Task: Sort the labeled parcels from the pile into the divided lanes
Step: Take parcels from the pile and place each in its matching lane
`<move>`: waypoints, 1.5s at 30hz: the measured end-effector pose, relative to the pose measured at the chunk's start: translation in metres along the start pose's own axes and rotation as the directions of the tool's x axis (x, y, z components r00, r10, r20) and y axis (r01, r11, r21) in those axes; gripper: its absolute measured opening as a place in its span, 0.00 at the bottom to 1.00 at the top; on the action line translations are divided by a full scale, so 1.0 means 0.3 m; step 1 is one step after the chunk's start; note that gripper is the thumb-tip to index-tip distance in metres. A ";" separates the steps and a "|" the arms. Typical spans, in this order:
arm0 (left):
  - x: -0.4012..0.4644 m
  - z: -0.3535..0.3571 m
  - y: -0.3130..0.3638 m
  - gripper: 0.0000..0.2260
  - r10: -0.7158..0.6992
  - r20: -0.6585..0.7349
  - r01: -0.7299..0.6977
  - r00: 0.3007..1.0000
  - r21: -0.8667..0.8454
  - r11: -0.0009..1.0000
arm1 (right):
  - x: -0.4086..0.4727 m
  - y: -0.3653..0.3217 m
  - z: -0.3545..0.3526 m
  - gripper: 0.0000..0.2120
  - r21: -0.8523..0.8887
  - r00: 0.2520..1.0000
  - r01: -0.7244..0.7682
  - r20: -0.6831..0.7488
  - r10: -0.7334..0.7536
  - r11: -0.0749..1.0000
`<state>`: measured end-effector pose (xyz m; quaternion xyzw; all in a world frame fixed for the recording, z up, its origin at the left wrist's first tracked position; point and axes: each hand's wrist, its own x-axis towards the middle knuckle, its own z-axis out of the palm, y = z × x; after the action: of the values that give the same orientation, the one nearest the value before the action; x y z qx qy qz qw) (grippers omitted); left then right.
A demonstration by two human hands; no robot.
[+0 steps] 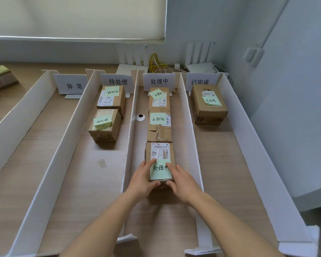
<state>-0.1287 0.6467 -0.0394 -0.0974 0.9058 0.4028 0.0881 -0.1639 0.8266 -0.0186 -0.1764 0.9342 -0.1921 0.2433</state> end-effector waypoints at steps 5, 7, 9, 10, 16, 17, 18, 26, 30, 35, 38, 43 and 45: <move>-0.045 -0.076 0.047 0.41 -0.039 0.011 0.038 0.999 0.084 0.996 | -0.071 -0.047 -0.095 0.33 -0.101 0.998 -0.019 0.060 0.025 0.995; -0.066 -0.146 0.082 0.39 -0.027 -0.006 0.027 1.000 0.104 0.994 | -0.099 -0.081 -0.157 0.32 -0.145 0.998 -0.001 0.058 0.009 0.990; -0.086 -0.242 0.132 0.37 -0.003 -0.032 0.007 0.999 0.140 0.990 | -0.118 -0.137 -0.236 0.32 -0.176 0.999 0.016 0.033 -0.011 0.984; -0.099 -0.300 0.162 0.36 0.008 -0.048 0.000 0.999 0.163 0.987 | -0.125 -0.172 -0.280 0.32 -0.195 1.000 0.027 0.016 -0.025 0.980; -0.198 -0.725 0.338 0.32 0.111 -0.202 -0.047 0.973 0.295 0.954 | -0.174 -0.490 -0.585 0.31 -0.347 0.982 0.115 -0.102 -0.159 0.931; -0.221 -0.809 0.364 0.32 0.122 -0.235 -0.045 0.964 0.309 0.950 | -0.184 -0.560 -0.635 0.32 -0.366 0.974 0.137 -0.121 -0.193 0.920; -0.247 -0.893 0.389 0.32 0.136 -0.271 -0.043 0.953 0.323 0.946 | -0.194 -0.632 -0.684 0.32 -0.380 0.965 0.156 -0.139 -0.223 0.912; -0.554 -1.527 0.486 0.31 0.147 -0.476 0.069 0.867 0.406 0.911 | -0.358 -1.237 -0.992 0.31 -0.494 0.881 0.274 -0.214 -0.421 0.825; -0.728 -1.786 0.465 0.31 0.140 -0.557 0.120 0.819 0.405 0.906 | -0.435 -1.511 -1.062 0.31 -0.526 0.842 0.316 -0.228 -0.489 0.790; -0.960 -2.062 0.344 0.29 0.112 -0.647 0.205 0.754 0.394 0.896 | -0.503 -1.879 -1.027 0.31 -0.566 0.775 0.390 -0.225 -0.591 0.727; -1.121 -2.216 0.238 0.30 0.089 -0.688 0.250 0.720 0.377 0.892 | -0.533 -2.111 -0.959 0.32 -0.590 0.731 0.444 -0.196 -0.654 0.674; -1.407 -2.436 0.025 0.31 0.023 -0.772 0.326 0.635 0.295 0.898 | -0.558 -2.477 -0.805 0.33 -0.605 0.643 0.544 -0.144 -0.752 0.581; -1.519 -2.493 -0.054 0.31 -0.003 -0.810 0.375 0.586 0.269 0.887 | -0.568 -2.610 -0.724 0.33 -0.604 0.601 0.592 -0.111 -0.791 0.534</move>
<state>0.2545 0.1257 0.5511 -0.3424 0.8970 0.1048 -0.2591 0.0472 0.2816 0.5709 -0.5563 0.8242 -0.0498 -0.0932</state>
